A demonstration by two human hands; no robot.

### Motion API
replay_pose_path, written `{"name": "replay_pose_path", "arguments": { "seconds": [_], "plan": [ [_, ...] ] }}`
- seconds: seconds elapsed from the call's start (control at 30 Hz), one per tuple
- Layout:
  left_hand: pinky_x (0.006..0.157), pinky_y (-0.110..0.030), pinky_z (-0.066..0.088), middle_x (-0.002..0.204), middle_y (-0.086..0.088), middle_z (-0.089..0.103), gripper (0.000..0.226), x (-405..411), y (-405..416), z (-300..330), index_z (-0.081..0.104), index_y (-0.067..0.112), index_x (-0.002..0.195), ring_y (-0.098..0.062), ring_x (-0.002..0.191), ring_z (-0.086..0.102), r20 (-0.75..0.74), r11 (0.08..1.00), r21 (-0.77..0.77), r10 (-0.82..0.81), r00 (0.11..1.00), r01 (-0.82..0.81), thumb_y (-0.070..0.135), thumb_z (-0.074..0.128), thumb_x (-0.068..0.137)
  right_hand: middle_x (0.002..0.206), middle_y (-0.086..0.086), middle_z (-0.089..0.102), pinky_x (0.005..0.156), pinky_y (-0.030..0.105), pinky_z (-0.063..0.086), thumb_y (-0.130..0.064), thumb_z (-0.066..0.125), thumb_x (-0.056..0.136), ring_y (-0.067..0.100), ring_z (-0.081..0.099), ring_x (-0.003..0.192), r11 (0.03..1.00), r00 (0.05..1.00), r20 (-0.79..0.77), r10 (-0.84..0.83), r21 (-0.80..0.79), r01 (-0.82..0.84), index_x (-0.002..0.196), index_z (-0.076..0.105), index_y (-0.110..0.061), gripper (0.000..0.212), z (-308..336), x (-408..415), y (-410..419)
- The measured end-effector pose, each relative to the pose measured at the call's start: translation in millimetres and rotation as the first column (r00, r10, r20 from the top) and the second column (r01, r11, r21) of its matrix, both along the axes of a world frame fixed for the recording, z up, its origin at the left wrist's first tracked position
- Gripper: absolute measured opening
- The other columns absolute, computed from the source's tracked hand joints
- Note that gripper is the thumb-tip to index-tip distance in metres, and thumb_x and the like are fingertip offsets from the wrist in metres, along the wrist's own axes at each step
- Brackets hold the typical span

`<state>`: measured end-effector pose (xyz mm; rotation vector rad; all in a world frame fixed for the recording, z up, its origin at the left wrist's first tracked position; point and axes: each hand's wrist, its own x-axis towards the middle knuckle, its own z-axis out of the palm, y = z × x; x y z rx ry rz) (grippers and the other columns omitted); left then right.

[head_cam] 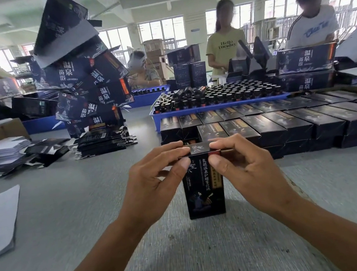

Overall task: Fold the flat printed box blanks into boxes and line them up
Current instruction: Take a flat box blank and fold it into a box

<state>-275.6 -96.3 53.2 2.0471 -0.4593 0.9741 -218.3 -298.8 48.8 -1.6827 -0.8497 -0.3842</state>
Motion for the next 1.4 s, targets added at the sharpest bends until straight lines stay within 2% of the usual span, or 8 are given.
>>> {"name": "replay_pose_path", "arguments": {
  "seconds": [0.43,0.7,0.83,0.97,1.07,1.17,1.27,1.4],
  "plan": [
    [0.085,-0.033,0.057,0.111,0.008,0.073,0.087,7,14,-16,0.024,0.073,0.133,-0.006,0.104,0.069,-0.507,0.994,-0.091,-0.095,0.857,0.056,0.041,0.083,0.078,0.107,-0.028,0.066,0.074,0.005,0.049,-0.029,0.068,0.093,-0.003,0.066,0.1,0.998,0.999,0.052,-0.002,-0.064,0.005,0.115,0.055,-0.045,0.031,-7,5,-2],
    [0.091,-0.029,0.056,0.111,0.014,0.07,0.054,9,18,-16,0.059,0.037,0.125,0.004,0.103,0.064,-0.727,0.987,0.094,-0.022,0.686,0.131,0.033,0.085,0.078,0.108,-0.028,0.065,0.07,0.004,0.049,-0.033,0.066,0.093,-0.006,0.066,0.097,0.996,0.999,0.052,0.007,-0.09,-0.002,0.119,0.05,-0.056,0.038,-9,4,-2],
    [0.095,-0.034,0.055,0.108,0.014,0.074,0.056,12,22,-17,0.058,0.034,0.127,-0.002,0.101,0.068,-0.746,0.997,-0.041,-0.078,0.662,0.071,0.024,0.085,0.078,0.118,-0.045,0.051,0.073,0.002,0.048,-0.04,0.069,0.09,-0.02,0.053,0.11,0.968,0.999,0.04,-0.02,-0.248,0.03,0.142,0.016,-0.071,0.08,-16,4,3],
    [0.087,-0.035,0.058,0.108,0.003,0.076,0.07,16,32,-17,0.04,0.046,0.129,-0.015,0.099,0.073,-0.733,0.963,-0.269,-0.214,0.646,0.014,0.02,0.084,0.08,0.156,-0.035,0.023,0.101,0.035,0.051,-0.042,0.072,0.087,-0.005,0.053,0.124,0.921,0.99,0.126,-0.061,-0.375,0.105,0.146,-0.001,-0.068,0.097,-20,1,6],
    [0.071,-0.029,0.058,0.1,0.003,0.077,0.069,16,37,-13,0.038,0.04,0.132,-0.018,0.092,0.074,-0.704,0.908,-0.413,-0.272,0.656,-0.067,0.025,0.082,0.081,0.162,-0.032,-0.001,0.091,0.023,0.054,-0.043,0.073,0.086,-0.001,0.061,0.11,0.88,0.95,0.309,-0.049,-0.436,0.187,0.149,-0.002,-0.064,0.1,-18,-2,9],
    [0.071,-0.031,0.058,0.1,-0.004,0.077,0.075,15,38,-11,0.034,0.036,0.142,-0.022,0.09,0.075,-0.702,0.874,-0.478,-0.32,0.637,-0.087,0.031,0.081,0.083,0.167,-0.02,0.007,0.08,0.026,0.058,-0.047,0.079,0.08,0.003,0.06,0.112,0.763,0.858,0.513,-0.03,-0.543,0.351,0.153,0.017,-0.053,0.096,-17,-4,18],
    [0.067,-0.032,0.056,0.099,-0.011,0.077,0.069,16,38,-12,0.037,0.034,0.145,-0.025,0.083,0.073,-0.697,0.836,-0.541,-0.382,0.607,-0.095,0.037,0.075,0.088,0.151,-0.004,0.051,0.057,0.028,0.061,-0.038,0.095,0.055,0.016,0.071,0.092,0.644,0.785,0.617,-0.049,-0.581,0.497,0.139,0.059,-0.028,0.091,-12,-3,26],
    [0.063,-0.032,0.056,0.093,-0.013,0.076,0.065,20,39,-14,0.035,0.033,0.147,-0.028,0.079,0.073,-0.669,0.799,-0.589,-0.396,0.629,-0.122,0.048,0.067,0.092,0.134,0.0,0.066,0.045,0.029,0.056,-0.022,0.095,0.054,0.017,0.072,0.069,0.616,0.714,0.698,-0.058,-0.538,0.576,0.126,0.071,-0.018,0.077,-14,11,35]
  ]
}}
